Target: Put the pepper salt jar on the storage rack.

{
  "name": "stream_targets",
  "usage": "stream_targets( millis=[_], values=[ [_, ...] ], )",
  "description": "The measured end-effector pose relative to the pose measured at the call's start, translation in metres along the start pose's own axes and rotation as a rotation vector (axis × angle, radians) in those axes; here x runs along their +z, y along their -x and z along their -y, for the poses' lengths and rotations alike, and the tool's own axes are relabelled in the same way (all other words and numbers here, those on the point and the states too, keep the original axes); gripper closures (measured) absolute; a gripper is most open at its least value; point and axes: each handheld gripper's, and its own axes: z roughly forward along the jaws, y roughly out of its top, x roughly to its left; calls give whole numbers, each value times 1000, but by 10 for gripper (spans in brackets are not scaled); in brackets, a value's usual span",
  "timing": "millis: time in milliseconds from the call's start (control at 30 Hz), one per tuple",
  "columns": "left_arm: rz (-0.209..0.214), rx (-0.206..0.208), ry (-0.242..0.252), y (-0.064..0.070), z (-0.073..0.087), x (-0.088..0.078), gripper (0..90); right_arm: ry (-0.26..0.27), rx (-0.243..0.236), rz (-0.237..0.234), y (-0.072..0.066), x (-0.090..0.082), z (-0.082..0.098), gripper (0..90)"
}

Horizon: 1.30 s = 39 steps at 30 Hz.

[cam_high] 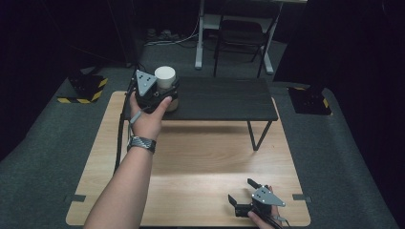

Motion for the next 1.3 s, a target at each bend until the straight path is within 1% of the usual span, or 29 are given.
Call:
stream_targets(
  millis=[100, 133, 167, 200, 233, 267, 300, 333, 367, 433, 467, 500, 533, 600, 667, 700, 733, 800, 833, 867, 900, 933, 967, 1067, 1100, 1133, 1167, 1267, 1300],
  values=[
    [-3, -5, 8, 0, 1, -1, 128, 1, -1, -1, 0, 0, 0, 4],
    [-8, -18, 14, 0, 1, -3, 97, 3, 0, 0, 0, 0, 0, 3],
    [-8, -18, 14, 0, 1, -3, 51, 3, 0, 0, 0, 0, 0, 3],
    [-17, -18, 24, 1, 2, -4, 51, 2, 0, -1, 0, 0, 0, 4],
    [-13, -21, 27, 0, 2, -6, 17, 1, 0, 0, 0, 0, 0, 4],
    [2, -15, 26, -3, 2, -10, 11, 0, -1, 0, 0, 0, 0, 4],
    [2, -15, 26, -3, 2, -10, 9, 0, -1, 0, 0, 0, 0, 4],
    [20, 2, 40, -6, 4, -16, 9, 0, 0, 0, 0, 0, 0, 3],
    [20, 2, 40, -6, 4, -16, 7, 0, 0, 0, 0, 0, 0, 3],
    [32, 12, 49, -8, 7, -23, 5, 0, 0, 2, 0, 0, 0, 3],
    [37, 32, 50, -9, 10, -30, 5, -3, -2, 5, -1, 0, 0, 3],
    [37, 32, 50, -9, 10, -30, 5, -3, -2, 5, -1, 0, 0, 3],
    [43, 34, 58, -10, 13, -37, 5, -2, -1, 6, -2, 0, 0, 4],
    [48, 34, 63, -11, 15, -40, 5, -3, -2, 6, -1, 0, 0, 3],
    [62, 49, 73, -12, 23, -54, 5, -5, -1, 4, -1, 0, -1, 4],
    [62, 49, 73, -12, 23, -54, 5, -5, -1, 4, -1, 0, -1, 4],
    [82, 50, 86, -13, 32, -64, 5, -6, -3, 4, -1, 0, -1, 3],
    [86, 50, 90, -13, 34, -66, 5, -7, -2, 5, -1, 0, -1, 3],
    [95, 54, 93, -13, 38, -72, 5, -7, -3, 6, -1, 0, -1, 4],
    [98, 55, 100, -13, 42, -78, 5, -8, -3, 5, -1, 0, -1, 3],
    [98, 55, 100, -13, 42, -78, 5, -8, -3, 5, -1, 0, -1, 3],
    [93, 50, 107, -13, 51, -89, 5, -8, -4, 5, -1, 1, -1, 4],
    [93, 50, 107, -13, 51, -89, 5, -8, -4, 5, -1, 1, -1, 4],
    [97, 62, 119, -14, 60, -103, 5, -9, -6, 5, -1, 1, -2, 3],
    [98, 60, 124, -15, 63, -107, 5, -9, -7, 6, -1, 1, -2, 4],
    [101, 57, 132, -16, 71, -117, 5, -11, -6, 6, -1, 1, -2, 4],
    [101, 57, 132, -16, 71, -117, 5, -11, -6, 6, -1, 1, -2, 4],
    [116, 41, 151, -22, 86, -133, 5, -12, -9, 7, -1, 1, -2, 3],
    [118, 43, 155, -24, 93, -140, 5, -12, -10, 7, -1, 1, -2, 4]
  ],
)
